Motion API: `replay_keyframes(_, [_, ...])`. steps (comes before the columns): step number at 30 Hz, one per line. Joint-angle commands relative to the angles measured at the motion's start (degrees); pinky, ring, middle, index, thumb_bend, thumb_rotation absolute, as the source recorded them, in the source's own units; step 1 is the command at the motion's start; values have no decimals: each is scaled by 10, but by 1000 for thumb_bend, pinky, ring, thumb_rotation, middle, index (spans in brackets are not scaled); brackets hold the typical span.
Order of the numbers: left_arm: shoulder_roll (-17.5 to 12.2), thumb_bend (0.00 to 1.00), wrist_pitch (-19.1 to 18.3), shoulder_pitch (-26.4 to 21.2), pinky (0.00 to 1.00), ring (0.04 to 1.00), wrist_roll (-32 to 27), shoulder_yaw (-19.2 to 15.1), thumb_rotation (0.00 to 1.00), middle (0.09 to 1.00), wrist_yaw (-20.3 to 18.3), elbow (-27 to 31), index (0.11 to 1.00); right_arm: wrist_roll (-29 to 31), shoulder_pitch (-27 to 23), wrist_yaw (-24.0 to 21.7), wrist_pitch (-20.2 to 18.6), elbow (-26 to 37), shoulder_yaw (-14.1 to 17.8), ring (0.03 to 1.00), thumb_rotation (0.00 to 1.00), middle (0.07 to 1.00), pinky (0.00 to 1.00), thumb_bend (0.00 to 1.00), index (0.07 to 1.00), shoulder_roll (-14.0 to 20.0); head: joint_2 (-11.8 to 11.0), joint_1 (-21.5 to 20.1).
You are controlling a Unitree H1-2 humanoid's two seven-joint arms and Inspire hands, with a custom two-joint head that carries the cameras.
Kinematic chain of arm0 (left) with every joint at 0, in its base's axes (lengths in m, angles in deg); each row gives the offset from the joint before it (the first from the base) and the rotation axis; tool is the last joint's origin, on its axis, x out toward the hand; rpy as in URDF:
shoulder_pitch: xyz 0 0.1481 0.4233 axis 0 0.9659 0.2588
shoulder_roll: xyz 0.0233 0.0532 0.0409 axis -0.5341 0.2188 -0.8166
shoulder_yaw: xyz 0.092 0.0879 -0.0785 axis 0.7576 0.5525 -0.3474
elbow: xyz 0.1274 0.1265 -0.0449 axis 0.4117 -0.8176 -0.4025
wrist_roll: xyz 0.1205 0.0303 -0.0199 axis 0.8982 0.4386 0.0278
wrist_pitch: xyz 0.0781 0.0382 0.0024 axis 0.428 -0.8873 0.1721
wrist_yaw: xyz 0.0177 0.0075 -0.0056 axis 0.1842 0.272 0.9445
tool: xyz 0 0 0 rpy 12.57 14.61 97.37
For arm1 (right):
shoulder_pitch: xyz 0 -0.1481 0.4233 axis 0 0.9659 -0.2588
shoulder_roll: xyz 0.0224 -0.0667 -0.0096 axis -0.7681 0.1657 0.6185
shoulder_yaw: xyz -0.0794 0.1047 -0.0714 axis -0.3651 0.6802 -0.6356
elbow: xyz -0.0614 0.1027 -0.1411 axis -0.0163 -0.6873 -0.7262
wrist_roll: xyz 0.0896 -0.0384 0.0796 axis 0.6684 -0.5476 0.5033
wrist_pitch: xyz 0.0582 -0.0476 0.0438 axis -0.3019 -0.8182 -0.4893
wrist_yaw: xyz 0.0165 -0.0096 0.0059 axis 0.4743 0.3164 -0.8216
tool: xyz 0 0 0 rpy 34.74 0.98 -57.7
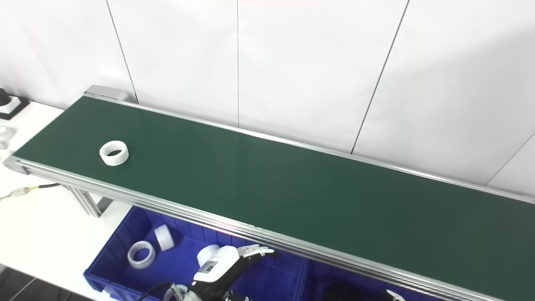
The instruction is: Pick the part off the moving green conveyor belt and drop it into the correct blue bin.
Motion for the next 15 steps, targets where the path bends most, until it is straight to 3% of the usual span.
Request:
replay_keyframes(1, [1, 793, 16, -11, 896, 905, -2, 1, 325, 868, 15, 5, 826, 2, -6, 15, 13, 4, 4, 704, 328, 713, 664, 736, 830, 3, -1, -1])
replay_keyframes(15, [5, 812, 18, -15, 893, 896, 6, 4, 333, 862, 26, -7, 818, 13, -8, 35, 29, -11, 3, 676, 229, 704, 628, 749, 813, 8, -12, 2])
